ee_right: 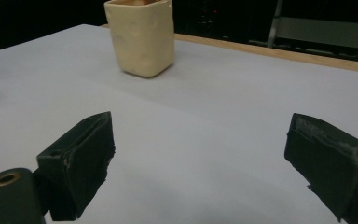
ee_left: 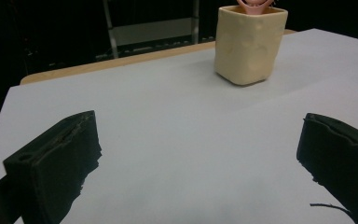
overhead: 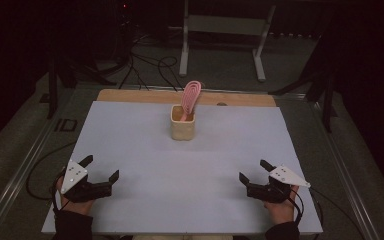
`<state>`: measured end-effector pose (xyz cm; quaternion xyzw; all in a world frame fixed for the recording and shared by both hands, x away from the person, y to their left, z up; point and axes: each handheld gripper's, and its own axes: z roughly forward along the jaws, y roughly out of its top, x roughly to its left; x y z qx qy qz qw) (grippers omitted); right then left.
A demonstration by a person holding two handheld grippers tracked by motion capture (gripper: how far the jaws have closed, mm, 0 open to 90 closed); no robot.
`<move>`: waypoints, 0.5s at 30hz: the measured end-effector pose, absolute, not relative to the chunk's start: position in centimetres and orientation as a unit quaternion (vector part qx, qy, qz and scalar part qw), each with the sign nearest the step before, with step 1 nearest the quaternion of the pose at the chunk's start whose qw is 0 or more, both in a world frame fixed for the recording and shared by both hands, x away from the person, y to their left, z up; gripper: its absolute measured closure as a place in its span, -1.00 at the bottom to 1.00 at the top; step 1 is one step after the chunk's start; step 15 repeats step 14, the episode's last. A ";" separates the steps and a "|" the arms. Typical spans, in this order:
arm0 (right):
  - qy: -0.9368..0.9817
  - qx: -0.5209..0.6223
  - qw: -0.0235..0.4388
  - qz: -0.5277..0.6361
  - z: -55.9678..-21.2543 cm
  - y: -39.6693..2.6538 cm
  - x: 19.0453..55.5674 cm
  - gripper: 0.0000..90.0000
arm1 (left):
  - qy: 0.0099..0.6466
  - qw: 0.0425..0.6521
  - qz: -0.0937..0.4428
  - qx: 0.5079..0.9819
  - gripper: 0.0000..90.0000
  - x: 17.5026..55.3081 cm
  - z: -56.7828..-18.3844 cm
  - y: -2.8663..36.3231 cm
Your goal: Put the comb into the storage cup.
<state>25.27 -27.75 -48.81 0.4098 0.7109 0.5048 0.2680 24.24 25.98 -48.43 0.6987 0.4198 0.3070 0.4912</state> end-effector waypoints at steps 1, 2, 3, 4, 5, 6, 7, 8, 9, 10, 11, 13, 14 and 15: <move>0.712 0.410 0.271 0.502 -48.9 -27.8 25.3 -0.82 | 0.418 0.491 0.305 0.700 -1.00 24.3 -48.5 26.0; 0.711 0.410 0.271 0.503 -48.9 -27.8 25.3 -0.81 | 0.418 0.491 0.305 0.701 -1.00 24.3 -48.6 25.9; 0.712 0.409 0.270 0.503 -49.0 -27.9 25.3 -0.81 | 0.418 0.489 0.306 0.702 -1.00 24.3 -48.6 25.8; 0.713 0.409 0.271 0.501 -49.0 -27.9 25.3 -0.81 | 0.417 0.489 0.306 0.703 -1.00 24.3 -48.7 25.7; 0.714 0.409 0.271 0.500 -49.1 -27.9 25.3 -0.81 | 0.416 0.488 0.306 0.703 -1.00 24.3 -48.7 25.7; 0.714 0.408 0.269 0.501 -49.1 -28.0 25.3 -0.82 | 0.415 0.487 0.306 0.704 -1.00 24.3 -48.7 25.6; 0.715 0.407 0.271 0.499 -49.1 -28.0 25.3 -0.81 | 0.415 0.486 0.307 0.705 -1.00 24.2 -48.8 25.5; 0.716 0.408 0.273 0.497 -49.1 -28.0 25.2 -0.81 | 0.414 0.486 0.307 0.706 -1.00 24.3 -48.8 25.4; 0.716 0.407 0.274 0.498 -49.1 -28.0 25.2 -0.81 | 0.414 0.485 0.307 0.707 -1.00 24.3 -48.8 25.3; 0.715 0.406 0.273 0.499 -49.1 -28.1 25.2 -0.81 | 0.415 0.483 0.307 0.707 -1.00 24.3 -48.9 25.3; 0.715 0.407 0.274 0.499 -49.1 -28.2 25.2 -0.81 | 0.414 0.483 0.307 0.708 -1.00 24.3 -48.9 25.2; 0.712 0.410 0.273 0.499 -49.1 -28.3 25.2 -0.81 | 0.414 0.481 0.308 0.709 -1.00 24.3 -49.0 25.1; 0.711 0.412 0.273 0.500 -49.1 -28.4 25.2 -0.82 | 0.415 0.480 0.308 0.709 -1.00 24.3 -49.0 25.1; 0.711 0.412 0.273 0.500 -49.1 -28.4 25.2 -0.82 | 0.415 0.480 0.308 0.709 -1.00 24.3 -49.0 25.1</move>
